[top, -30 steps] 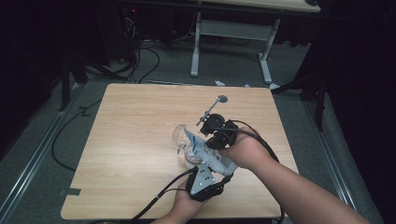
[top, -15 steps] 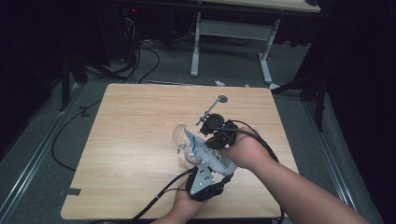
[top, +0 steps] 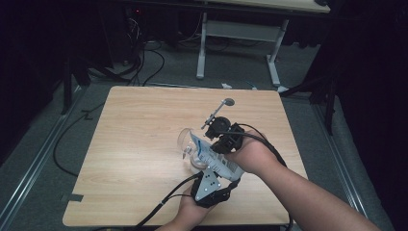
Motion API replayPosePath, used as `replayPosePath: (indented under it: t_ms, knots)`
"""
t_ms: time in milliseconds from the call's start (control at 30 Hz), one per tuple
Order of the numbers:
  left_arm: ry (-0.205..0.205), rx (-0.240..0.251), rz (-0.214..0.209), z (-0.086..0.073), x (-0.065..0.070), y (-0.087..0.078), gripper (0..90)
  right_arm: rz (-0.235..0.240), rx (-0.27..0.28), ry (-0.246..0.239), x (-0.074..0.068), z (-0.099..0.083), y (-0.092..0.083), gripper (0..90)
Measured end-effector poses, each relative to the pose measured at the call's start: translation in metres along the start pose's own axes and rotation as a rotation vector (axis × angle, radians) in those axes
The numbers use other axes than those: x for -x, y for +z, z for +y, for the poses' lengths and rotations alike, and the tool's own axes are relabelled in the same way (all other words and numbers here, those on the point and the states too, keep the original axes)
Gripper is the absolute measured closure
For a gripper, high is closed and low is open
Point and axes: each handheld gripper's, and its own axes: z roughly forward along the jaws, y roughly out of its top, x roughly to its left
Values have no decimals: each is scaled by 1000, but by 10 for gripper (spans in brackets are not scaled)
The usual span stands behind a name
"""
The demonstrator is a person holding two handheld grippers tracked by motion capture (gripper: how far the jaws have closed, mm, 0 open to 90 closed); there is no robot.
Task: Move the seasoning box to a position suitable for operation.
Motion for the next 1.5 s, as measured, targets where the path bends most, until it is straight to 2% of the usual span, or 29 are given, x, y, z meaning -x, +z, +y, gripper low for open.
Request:
replayPosePath:
  t_ms: [567, 1500]
  knots:
    - [12, 6, 1, 0, 1, -1, 570, -1, 0, -2, -1, 2, 0, 899]
    - [1, 16, 0, 2, 0, -1, 573, -4, 3, -7, -2, 3, 0, 899]
